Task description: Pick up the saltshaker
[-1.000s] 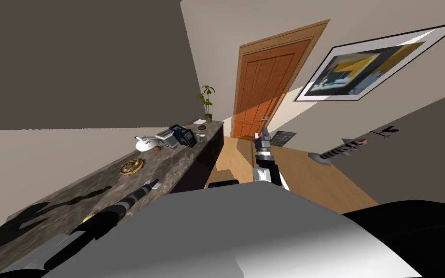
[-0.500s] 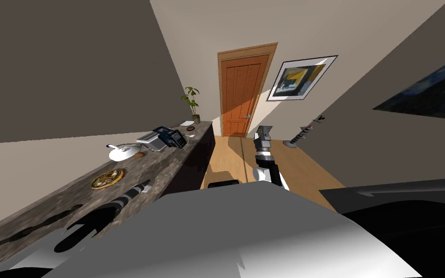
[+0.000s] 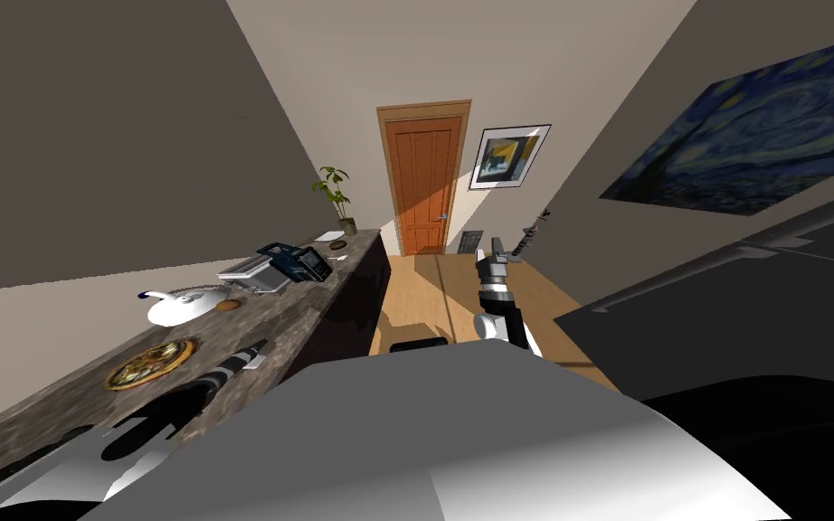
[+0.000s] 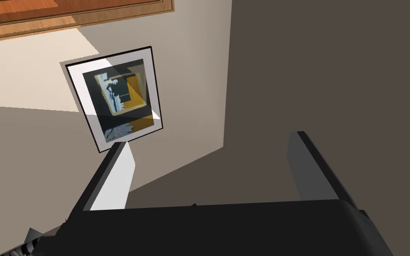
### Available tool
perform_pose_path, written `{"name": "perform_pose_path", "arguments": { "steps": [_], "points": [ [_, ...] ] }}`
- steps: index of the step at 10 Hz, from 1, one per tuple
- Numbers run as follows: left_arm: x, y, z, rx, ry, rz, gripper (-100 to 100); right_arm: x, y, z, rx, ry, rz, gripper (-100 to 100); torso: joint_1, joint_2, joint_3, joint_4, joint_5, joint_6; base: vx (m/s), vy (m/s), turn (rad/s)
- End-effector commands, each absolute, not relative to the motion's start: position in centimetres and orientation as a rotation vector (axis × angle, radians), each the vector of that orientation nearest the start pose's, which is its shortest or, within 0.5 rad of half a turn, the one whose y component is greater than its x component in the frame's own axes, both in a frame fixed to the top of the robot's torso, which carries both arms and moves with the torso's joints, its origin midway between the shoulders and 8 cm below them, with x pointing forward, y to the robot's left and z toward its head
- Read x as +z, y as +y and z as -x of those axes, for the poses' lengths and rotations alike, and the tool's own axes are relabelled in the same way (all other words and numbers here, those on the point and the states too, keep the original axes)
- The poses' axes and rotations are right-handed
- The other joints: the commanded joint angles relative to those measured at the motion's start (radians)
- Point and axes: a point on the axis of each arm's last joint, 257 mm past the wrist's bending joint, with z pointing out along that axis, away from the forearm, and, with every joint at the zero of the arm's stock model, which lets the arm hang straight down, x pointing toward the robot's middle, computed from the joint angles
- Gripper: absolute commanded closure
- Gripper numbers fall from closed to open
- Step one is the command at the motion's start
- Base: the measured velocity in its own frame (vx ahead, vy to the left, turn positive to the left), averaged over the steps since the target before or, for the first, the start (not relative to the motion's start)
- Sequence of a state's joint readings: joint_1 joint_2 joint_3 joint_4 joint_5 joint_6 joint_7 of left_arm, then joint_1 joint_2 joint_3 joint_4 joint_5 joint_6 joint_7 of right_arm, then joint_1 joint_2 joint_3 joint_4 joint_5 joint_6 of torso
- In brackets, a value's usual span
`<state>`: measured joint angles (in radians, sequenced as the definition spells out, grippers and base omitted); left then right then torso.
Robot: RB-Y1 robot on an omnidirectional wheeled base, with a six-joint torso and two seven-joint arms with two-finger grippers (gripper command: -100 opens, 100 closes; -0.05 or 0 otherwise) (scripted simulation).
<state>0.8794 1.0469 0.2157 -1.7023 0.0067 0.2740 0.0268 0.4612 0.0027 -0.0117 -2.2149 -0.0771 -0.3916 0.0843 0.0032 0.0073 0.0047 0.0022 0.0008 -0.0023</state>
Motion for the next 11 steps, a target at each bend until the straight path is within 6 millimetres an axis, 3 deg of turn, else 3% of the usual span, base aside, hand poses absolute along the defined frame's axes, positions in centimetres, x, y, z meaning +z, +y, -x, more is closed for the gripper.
{"name": "perform_pose_path", "arguments": {
  "steps": [1, 3, 4, 8, 9, 10, 11],
  "points": [
    [-30.4, 68.5, -21.0, 0.263, 1.974, 1.016, -100, -1.4, -29.3, -37.4, 1.245, 0.683, -0.785, 0, 0.000, 0.000, 0.000, 0.000, 0.000, 0.000, -0.147, -0.059, -0.336],
    [-30.3, 68.4, -21.1, 0.262, 1.979, 1.008, -100, -1.4, -29.3, -37.4, 1.245, 0.683, -0.785, 0, 0.000, 0.001, 0.001, 0.000, 0.000, 0.000, -0.088, -0.034, -0.100],
    [-30.3, 68.5, -21.0, 0.264, 1.978, 1.011, 100, -1.4, -29.3, -37.4, 1.244, 0.683, -0.785, 0, 0.002, -0.003, -0.001, -0.001, 0.000, 0.000, -0.010, -0.003, 0.013],
    [-30.4, 68.5, -21.0, 0.264, 1.977, 1.013, 100, -1.4, -29.3, -37.4, 1.244, 0.683, -0.785, 0, 0.003, -0.008, -0.004, -0.002, 0.001, 0.000, 0.000, 0.000, 0.000],
    [-30.4, 68.5, -21.0, 0.264, 1.978, 1.012, 0, -1.4, -29.3, -37.4, 1.244, 0.683, -0.785, 0, 0.003, -0.008, -0.004, -0.002, 0.001, 0.000, 0.000, 0.000, 0.000],
    [-30.5, 67.0, -21.2, 0.241, 2.006, 0.959, 100, -1.4, -29.3, -37.4, 1.244, 0.683, -0.785, 0, 0.004, -0.008, -0.004, -0.002, 0.001, 0.000, 0.097, 0.041, 0.350],
    [-30.7, 65.6, -21.1, 0.225, 2.036, 0.907, 100, -1.4, -29.4, -37.4, 1.244, 0.683, -0.785, 0, 0.006, -0.011, -0.006, -0.003, 0.001, -0.004, 0.227, 0.067, 0.487]
  ]
}}
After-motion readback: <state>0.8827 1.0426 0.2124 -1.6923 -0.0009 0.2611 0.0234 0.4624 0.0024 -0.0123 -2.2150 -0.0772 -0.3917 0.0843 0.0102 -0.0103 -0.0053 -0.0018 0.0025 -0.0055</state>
